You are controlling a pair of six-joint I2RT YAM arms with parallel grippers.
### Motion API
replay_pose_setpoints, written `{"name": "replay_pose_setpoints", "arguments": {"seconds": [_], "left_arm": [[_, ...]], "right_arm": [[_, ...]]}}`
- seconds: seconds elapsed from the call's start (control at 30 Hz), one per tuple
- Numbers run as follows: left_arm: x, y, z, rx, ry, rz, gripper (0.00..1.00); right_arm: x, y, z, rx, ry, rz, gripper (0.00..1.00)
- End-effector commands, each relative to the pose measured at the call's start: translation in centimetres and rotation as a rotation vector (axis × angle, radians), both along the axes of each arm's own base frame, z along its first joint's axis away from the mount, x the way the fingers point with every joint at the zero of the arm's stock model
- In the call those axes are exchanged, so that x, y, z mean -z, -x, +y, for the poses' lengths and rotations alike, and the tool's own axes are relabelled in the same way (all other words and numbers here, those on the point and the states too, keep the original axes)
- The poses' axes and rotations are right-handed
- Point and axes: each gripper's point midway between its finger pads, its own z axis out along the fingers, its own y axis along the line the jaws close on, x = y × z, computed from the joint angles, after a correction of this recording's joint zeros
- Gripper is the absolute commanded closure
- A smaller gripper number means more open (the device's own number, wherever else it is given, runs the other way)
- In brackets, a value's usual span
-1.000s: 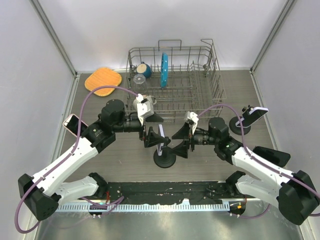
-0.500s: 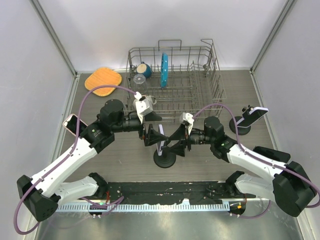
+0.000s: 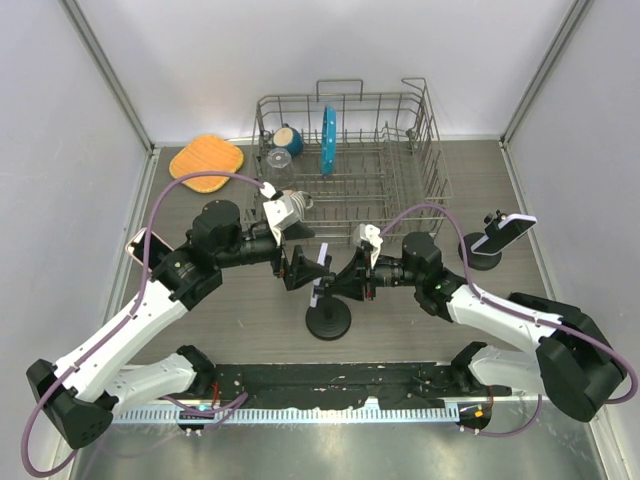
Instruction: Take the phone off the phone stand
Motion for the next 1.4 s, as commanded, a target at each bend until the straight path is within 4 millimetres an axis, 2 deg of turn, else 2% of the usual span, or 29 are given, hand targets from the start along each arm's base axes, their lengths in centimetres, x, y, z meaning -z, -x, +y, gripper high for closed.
{"name": "replay_pose_setpoints", "arguments": {"seconds": [0.0, 0.07, 0.1, 0.13, 0.2, 0.33, 0.4, 0.43, 0.47, 0.53, 0.63, 0.67, 0.8, 0.9, 1.2, 1.37], "left_arm": [[-1.2, -0.3, 0.5, -0.045, 0.014, -0.024, 0.01], [-1.4, -0.5, 0.7, -0.062, 0.015, -0.029, 0.01], [-1.4, -0.6, 0.7, -0.069, 0.014, -0.03, 0.01], [-1.3, -0.9, 0.8, -0.089, 0.011, -0.032, 0.01], [-1.2, -1.3, 1.0, -0.11, 0.009, -0.033, 0.01], [-0.6, -2.3, 1.1, -0.169, -0.008, -0.031, 0.01], [-0.3, -2.6, 1.1, -0.191, -0.02, -0.029, 0.03], [-0.1, -3.0, 1.2, -0.217, -0.026, -0.03, 0.05], [0.1, -2.8, 0.9, -0.212, -0.031, -0.029, 0.06], [0.5, -2.7, 0.6, -0.215, -0.044, -0.03, 0.09], [0.6, -3.0, 0.8, -0.266, -0.056, -0.051, 0.13], [0.5, -3.8, 1.3, -0.322, -0.06, -0.066, 0.14], [0.8, -4.8, 2.2, -0.422, -0.07, -0.084, 0.21], [1.1, -4.6, 1.8, -0.42, -0.079, -0.084, 0.27], [1.8, -3.3, 0.6, -0.369, -0.115, -0.115, 0.28], [2.6, -3.7, 0.5, -0.387, -0.136, -0.115, 0.29]], "right_arm": [[-3.1, -0.7, 0.7, 0.035, -0.081, -0.096, 0.79], [-3.0, -0.9, 0.6, 0.07, -0.08, -0.102, 0.86], [-3.4, -1.6, 0.5, 0.129, -0.086, -0.12, 0.95], [-3.4, -1.6, 0.6, 0.15, -0.089, -0.126, 0.98], [-3.9, -1.6, 0.4, 0.19, -0.11, -0.151, 0.99], [-3.7, -2.5, 0.0, 0.323, -0.096, -0.186, 0.99], [-3.1, -2.8, -0.1, 0.391, -0.062, -0.218, 0.99], [-3.1, -3.7, -0.6, 0.47, -0.05, -0.233, 0.99], [-2.8, -3.2, -0.2, 0.472, -0.042, -0.255, 0.99], [-2.5, -3.6, -0.6, 0.544, -0.034, -0.261, 0.99], [-2.8, -3.8, -0.7, 0.616, -0.025, -0.324, 0.99], [-3.2, -3.7, -0.7, 0.647, -0.027, -0.338, 0.99], [-3.2, -3.7, -0.4, 0.699, 0.002, -0.386, 0.99], [-2.9, -3.9, -0.4, 0.735, 0.005, -0.389, 0.99], [-2.1, -3.5, 1.0, 0.719, 0.011, -0.371, 0.99], [-2.3, -3.2, 1.3, 0.709, 0.001, -0.364, 0.99]]}}
